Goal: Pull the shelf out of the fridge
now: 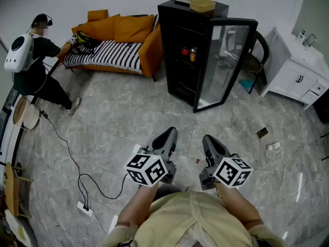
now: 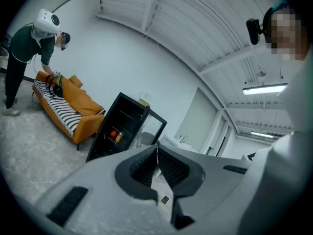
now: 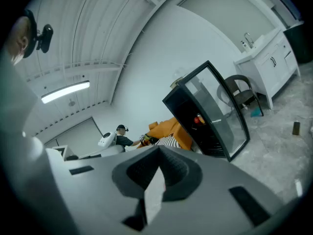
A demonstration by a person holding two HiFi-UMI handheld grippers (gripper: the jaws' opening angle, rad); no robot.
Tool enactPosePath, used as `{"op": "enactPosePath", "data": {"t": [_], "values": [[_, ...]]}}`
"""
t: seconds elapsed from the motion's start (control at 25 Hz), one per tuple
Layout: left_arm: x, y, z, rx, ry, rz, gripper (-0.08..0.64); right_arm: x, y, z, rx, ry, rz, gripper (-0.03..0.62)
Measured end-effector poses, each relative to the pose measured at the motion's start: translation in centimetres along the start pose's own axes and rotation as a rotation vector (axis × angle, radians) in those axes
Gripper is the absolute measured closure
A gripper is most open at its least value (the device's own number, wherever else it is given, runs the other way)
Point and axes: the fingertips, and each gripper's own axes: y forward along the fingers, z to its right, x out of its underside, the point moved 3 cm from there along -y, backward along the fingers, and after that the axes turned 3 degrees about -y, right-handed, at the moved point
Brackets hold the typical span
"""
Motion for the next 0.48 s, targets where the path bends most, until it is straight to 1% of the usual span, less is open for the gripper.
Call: {"op": "enactPosePath", "data": {"t": [0.16,0.36,0.48], "values": [[-0.9,0.9,-2.2,0.017,0.011,-0.022,0.534,0.4,2.8,0.1,0.037,0.011,0.004,0.565],[-3.5,1.7,-6.0,0.042,0.023,-0.045,0.534,0.6,8.0,-2.2,0.041,-0.037,-0.001,0.563],[-4.9,2.1,-8.9,0.050,0.023,-0.065,0.534,1.3,11.2,-3.2,0.060,-0.024,0.006,0.565]]}}
